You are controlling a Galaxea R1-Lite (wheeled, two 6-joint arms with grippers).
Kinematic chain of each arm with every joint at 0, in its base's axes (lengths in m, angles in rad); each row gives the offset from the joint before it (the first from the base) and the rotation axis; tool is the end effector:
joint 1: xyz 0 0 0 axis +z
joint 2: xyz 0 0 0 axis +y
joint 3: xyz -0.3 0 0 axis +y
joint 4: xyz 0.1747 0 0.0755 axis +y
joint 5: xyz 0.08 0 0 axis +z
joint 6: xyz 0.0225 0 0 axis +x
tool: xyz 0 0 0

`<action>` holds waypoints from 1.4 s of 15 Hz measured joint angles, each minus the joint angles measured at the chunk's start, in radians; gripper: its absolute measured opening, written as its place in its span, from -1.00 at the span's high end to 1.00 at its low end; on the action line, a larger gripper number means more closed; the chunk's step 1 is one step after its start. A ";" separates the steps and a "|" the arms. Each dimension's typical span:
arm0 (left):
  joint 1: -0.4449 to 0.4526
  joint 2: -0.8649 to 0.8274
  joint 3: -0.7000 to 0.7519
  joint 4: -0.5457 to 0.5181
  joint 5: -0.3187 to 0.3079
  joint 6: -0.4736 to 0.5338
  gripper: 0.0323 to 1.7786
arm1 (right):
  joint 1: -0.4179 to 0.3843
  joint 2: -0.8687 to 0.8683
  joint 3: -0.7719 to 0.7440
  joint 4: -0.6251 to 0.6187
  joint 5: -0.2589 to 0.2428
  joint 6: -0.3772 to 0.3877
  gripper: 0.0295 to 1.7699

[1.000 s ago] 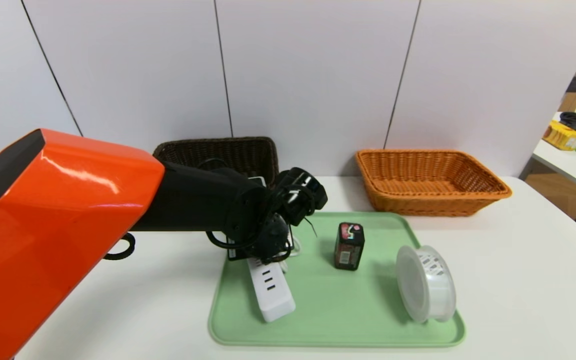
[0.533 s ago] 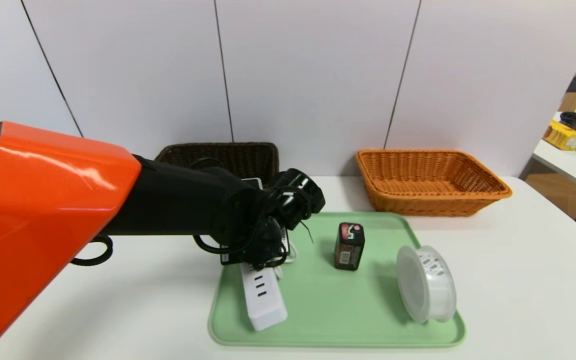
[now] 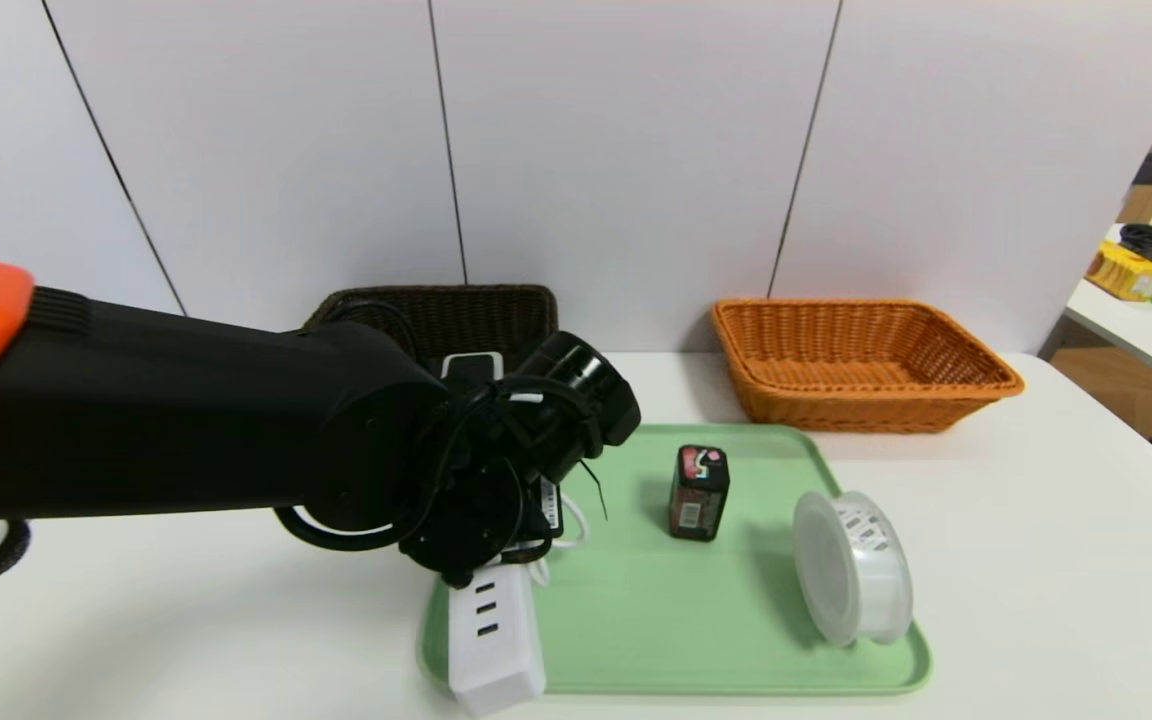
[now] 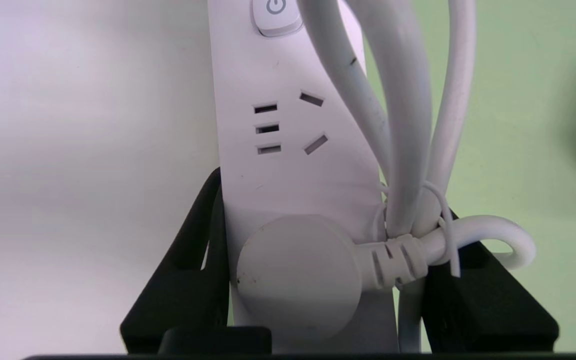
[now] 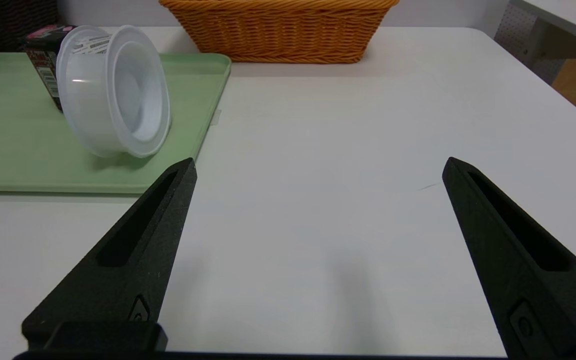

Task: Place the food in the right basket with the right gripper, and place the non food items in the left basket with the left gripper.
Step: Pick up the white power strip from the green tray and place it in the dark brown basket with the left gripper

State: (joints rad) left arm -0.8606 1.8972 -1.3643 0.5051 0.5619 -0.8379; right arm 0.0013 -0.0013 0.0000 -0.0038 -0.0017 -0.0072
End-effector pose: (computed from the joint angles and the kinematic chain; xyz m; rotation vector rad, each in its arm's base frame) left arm 0.2277 -0.2464 0.1751 -0.1101 0.8145 0.0717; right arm -0.0229 -0.0001 0.0759 -0.0072 -0.0051 -0.0004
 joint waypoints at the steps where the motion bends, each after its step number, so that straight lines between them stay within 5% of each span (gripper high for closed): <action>1: -0.014 -0.026 0.016 0.001 -0.001 0.001 -0.10 | 0.000 0.000 0.000 0.000 0.000 0.000 -0.92; 8: -0.073 -0.180 0.017 0.063 0.000 0.062 -0.10 | 0.000 0.000 0.000 0.000 0.000 0.000 -0.92; 14: 0.024 -0.153 -0.207 0.063 0.027 0.134 -0.10 | 0.000 0.000 0.000 0.000 0.000 0.000 -0.92; 17: 0.099 -0.075 -0.343 0.063 0.103 0.100 -0.10 | 0.000 0.000 0.000 0.000 0.000 0.000 -0.92; 21: 0.193 0.026 -0.472 0.064 0.124 -0.053 -0.10 | 0.000 0.000 0.000 0.000 0.000 0.000 -0.92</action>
State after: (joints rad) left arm -0.6681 1.9228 -1.8366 0.5691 0.6864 -0.8909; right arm 0.0013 -0.0013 0.0000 -0.0038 -0.0013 -0.0072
